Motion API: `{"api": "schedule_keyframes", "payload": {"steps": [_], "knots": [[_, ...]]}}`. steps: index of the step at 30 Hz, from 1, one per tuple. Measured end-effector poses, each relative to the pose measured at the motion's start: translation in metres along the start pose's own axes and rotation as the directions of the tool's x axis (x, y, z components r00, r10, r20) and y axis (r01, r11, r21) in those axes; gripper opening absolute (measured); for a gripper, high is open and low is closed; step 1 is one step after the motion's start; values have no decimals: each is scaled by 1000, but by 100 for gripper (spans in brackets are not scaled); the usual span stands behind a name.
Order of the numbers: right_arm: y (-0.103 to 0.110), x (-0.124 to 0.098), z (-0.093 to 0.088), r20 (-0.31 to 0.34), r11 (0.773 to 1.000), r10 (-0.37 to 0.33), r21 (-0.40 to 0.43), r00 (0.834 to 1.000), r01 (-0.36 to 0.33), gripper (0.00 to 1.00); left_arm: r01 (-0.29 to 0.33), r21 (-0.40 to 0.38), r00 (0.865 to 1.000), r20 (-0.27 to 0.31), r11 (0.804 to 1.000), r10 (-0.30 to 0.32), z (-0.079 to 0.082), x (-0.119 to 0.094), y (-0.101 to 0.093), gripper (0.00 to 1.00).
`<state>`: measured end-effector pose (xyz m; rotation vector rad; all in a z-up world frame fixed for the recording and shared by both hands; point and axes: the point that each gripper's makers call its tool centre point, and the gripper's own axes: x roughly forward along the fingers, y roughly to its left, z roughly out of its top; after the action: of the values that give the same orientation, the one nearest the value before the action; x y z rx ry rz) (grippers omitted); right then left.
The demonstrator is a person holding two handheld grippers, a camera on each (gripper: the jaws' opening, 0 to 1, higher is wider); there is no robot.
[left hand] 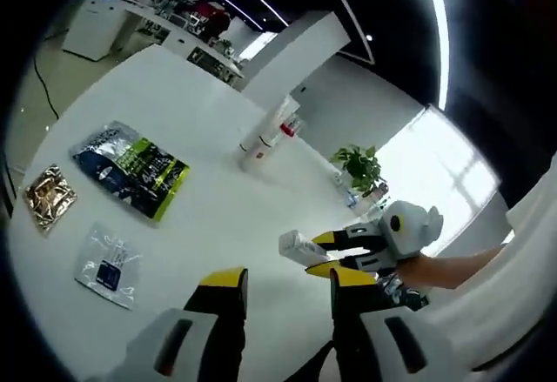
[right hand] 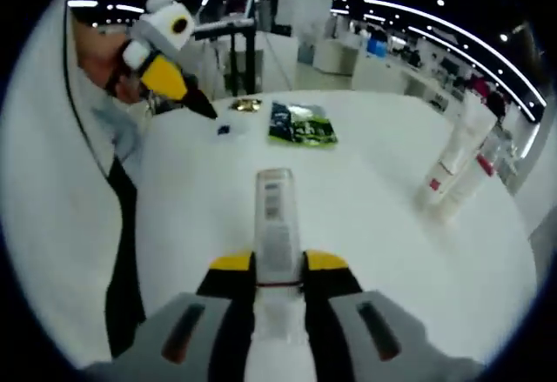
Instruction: Arrange the skincare products in the storage area until every visible bottle or jar stands upright without overlapping.
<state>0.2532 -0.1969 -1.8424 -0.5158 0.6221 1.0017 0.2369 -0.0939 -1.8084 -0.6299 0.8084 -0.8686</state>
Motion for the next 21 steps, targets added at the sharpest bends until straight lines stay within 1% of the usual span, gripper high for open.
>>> {"api": "schedule_keyframes", "payload": {"steps": [2, 3, 5, 6, 7, 8, 9, 12, 13, 14, 15, 17, 18, 19, 20, 21], "knots": [[7, 0, 13, 23, 998, 29, -63, 999, -27, 18, 14, -25, 1000, -8, 1000, -14, -4, 0, -3, 38], [15, 0, 22, 47, 993, 60, -102, 997, -55, 18, 24, -47, 1000, -11, 999, -24, -6, 1, -4, 39], [27, 0, 37, 69, 982, 103, -165, 992, -91, 18, 50, -88, 999, -9, 995, -51, -8, 1, -9, 39], [29, 0, 42, 70, 976, 104, -198, 992, -89, 18, 74, -129, 997, -1, 989, -75, -9, 1, -13, 39], [34, 0, 46, 64, 969, 122, -224, 990, -105, 18, 90, -154, 996, 9, 984, -90, -9, 1, -16, 39], [38, 0, 51, 73, 965, 136, -236, 988, -116, 18, 112, -199, 994, 19, 973, -111, -9, 1, -19, 39], [42, 0, 56, 83, 959, 147, -254, 986, -122, 18, 120, -217, 993, 24, 969, -118, -9, 1, -20, 39], [49, 0, 61, 79, 946, 174, -290, 982, -144, 18, 143, -243, 990, 35, 959, -139, -9, 1, -23, 39], [54, 0, 64, 82, 934, 195, -319, 977, -159, 18, 150, -250, 989, 38, 957, -145, -9, 1, -24, 39], [57, 0, 65, 79, 928, 203, -332, 976, -167, 18, 158, -257, 987, 39, 953, -153, -9, 1, -26, 39], [59, 0, 65, 75, 924, 209, -342, 975, -172, 18, 171, -263, 985, 44, 950, -165, -8, 0, -28, 35], [65, 1, 67, 75, 914, 232, -358, 970, -191, 18, 187, -276, 982, 37, 943, -184, -9, -2, -29, 26], [66, 1, 68, 78, 910, 230, -371, 970, -186, 18, 186, -274, 982, 35, 943, -184, -8, -2, -30, 23], [66, 1, 70, 82, 911, 232, -367, 969, -187, 18, 185, -273, 982, 32, 944, -184, -9, -2, -30, 23], [68, 1, 74, 95, 914, 249, -353, 964, -201, 18, 187, -270, 982, 31, 944, -185, -8, -3, -29, 23], [68, 1, 75, 95, 914, 248, -353, 964, -200, 18, 198, -277, 980, 29, 940, -198, -8, -5, -31, 23]]}}
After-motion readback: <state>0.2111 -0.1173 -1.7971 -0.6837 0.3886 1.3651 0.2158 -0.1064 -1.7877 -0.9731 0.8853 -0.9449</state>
